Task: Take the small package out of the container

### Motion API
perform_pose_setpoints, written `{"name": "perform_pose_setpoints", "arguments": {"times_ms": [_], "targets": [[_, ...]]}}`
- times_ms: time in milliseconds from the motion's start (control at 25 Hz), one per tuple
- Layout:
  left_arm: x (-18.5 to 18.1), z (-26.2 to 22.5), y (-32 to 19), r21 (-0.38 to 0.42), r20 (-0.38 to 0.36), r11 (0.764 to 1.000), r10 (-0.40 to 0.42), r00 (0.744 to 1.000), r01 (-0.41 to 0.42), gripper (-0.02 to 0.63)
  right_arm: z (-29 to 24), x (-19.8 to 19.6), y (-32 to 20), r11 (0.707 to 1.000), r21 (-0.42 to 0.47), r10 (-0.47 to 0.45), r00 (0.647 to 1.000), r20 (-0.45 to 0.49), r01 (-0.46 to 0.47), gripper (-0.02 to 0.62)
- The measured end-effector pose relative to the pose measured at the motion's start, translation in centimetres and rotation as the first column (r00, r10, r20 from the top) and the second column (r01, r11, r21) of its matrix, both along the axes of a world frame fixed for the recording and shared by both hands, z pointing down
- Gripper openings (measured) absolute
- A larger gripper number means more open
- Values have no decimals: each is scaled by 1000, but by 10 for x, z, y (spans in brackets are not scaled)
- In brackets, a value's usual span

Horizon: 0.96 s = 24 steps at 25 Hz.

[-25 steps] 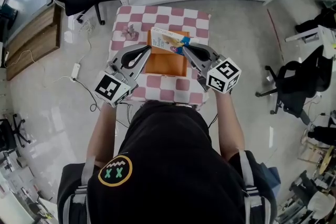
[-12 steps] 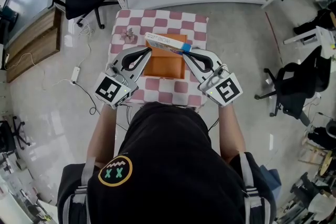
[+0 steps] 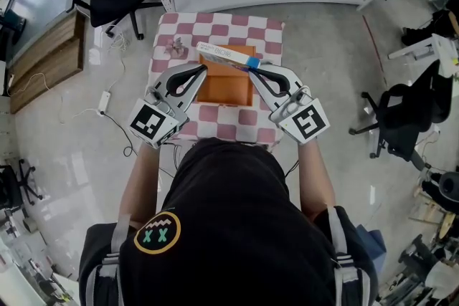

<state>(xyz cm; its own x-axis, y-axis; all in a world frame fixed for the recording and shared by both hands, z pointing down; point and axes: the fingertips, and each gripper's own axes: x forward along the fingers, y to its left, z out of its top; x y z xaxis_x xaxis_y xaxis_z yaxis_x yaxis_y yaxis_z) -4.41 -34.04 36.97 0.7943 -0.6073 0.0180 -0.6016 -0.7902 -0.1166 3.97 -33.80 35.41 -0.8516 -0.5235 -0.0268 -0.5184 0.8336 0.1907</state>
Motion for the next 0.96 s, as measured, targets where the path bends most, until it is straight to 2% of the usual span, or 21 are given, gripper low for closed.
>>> {"name": "perform_pose_setpoints", "arguments": {"times_ms": [240,960], "targets": [[-1,0,2,6,2,1000,0,1000,0,17,6,2,-1,1000,-10,22,1000,-12,-22,23],[-4,2,1,-5,-5,1000,3,1000,-3,17,6,-4,-2,1000,-4,13,1000,-22,-13,22]]}}
